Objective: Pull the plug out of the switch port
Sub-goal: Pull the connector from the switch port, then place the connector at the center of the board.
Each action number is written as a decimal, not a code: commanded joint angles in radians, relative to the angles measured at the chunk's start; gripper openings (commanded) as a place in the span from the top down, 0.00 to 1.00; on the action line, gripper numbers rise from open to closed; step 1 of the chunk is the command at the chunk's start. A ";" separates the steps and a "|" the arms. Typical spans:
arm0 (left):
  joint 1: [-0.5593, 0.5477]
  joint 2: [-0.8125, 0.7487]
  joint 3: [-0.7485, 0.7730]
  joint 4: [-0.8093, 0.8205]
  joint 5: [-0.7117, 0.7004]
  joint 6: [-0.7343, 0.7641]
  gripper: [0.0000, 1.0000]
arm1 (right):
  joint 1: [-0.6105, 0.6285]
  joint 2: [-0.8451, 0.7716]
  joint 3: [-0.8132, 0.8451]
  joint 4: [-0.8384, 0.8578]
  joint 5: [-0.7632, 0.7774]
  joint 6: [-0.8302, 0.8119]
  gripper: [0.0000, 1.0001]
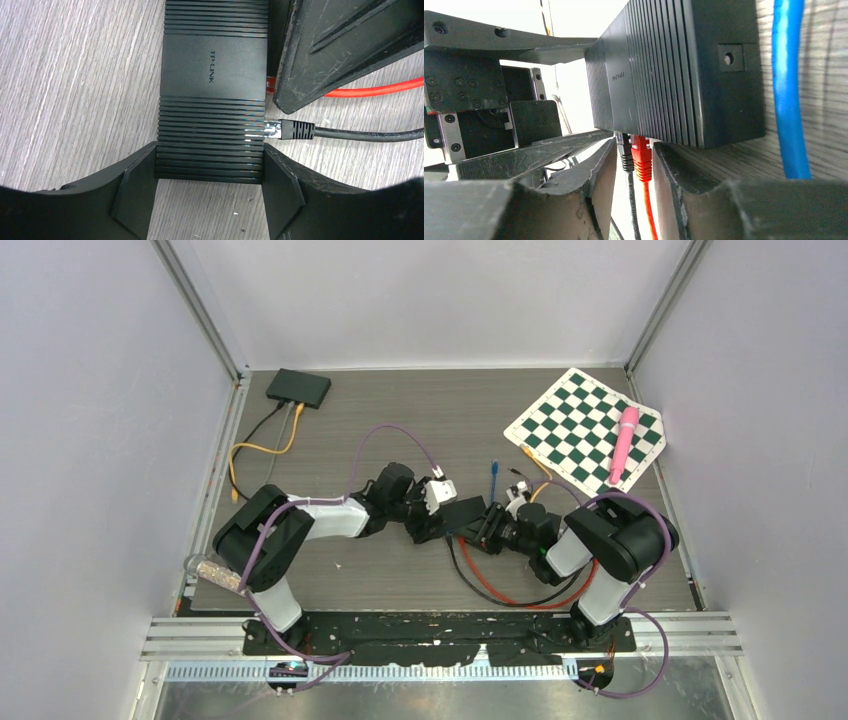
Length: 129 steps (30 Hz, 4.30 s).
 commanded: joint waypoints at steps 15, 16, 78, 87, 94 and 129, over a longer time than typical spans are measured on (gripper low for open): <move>-0.002 0.001 -0.045 -0.043 -0.009 -0.031 0.54 | 0.004 -0.035 0.001 -0.158 0.077 -0.013 0.61; -0.002 0.001 -0.045 -0.043 -0.009 -0.032 0.54 | 0.004 -0.037 0.002 -0.164 0.084 -0.009 0.61; -0.004 -0.010 -0.065 -0.007 -0.109 -0.059 0.28 | 0.015 -0.291 -0.127 -0.238 0.021 -0.201 0.95; -0.008 -0.025 -0.069 -0.017 -0.091 -0.051 0.23 | 0.015 -0.875 0.027 -0.798 0.208 -0.504 0.95; -0.017 -0.021 -0.065 -0.023 -0.107 -0.052 0.17 | 0.013 -1.099 0.206 -0.958 0.124 -0.594 0.95; -0.024 -0.053 -0.082 -0.007 -0.161 -0.063 0.10 | 0.002 -0.951 0.754 -1.387 0.220 -0.836 0.95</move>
